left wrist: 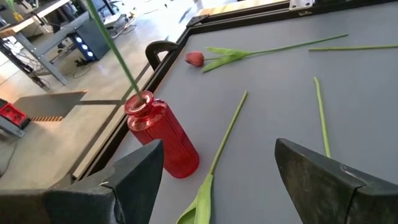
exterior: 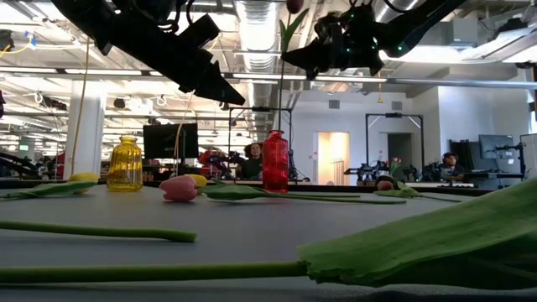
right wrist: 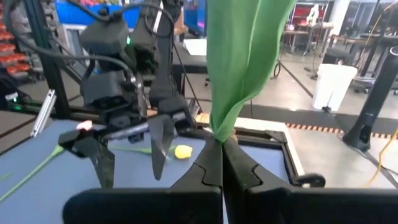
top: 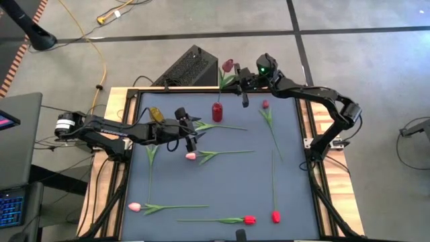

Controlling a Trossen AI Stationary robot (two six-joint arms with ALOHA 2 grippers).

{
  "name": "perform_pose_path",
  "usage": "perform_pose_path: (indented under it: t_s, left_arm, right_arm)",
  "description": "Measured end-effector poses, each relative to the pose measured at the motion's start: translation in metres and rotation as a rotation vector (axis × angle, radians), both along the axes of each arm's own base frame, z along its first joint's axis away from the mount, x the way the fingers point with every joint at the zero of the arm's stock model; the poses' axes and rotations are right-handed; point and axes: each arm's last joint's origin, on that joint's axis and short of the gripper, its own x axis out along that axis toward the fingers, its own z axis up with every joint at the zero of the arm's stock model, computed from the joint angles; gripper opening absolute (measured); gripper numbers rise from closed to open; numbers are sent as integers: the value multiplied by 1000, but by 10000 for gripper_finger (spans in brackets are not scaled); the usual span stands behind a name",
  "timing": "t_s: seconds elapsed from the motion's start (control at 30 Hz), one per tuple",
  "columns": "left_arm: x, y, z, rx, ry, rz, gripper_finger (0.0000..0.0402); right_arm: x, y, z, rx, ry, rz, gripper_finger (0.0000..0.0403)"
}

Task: Sort flowers into vase by color
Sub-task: Put the bottom dark red flower into the red flower vase

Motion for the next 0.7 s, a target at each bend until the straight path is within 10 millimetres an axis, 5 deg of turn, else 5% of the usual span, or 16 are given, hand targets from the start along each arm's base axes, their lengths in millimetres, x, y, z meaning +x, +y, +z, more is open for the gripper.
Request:
perform_pose_path:
  t_s: [0.27, 0.7]
  left_arm:
    - [0, 0, 0, -4, -2, 1, 295]
    - [0, 0, 0, -17, -8, 4, 295]
  right_arm:
    - [4, 1, -7, 0, 39, -38, 25]
    - [3, 0, -11, 117, 90, -103, 104]
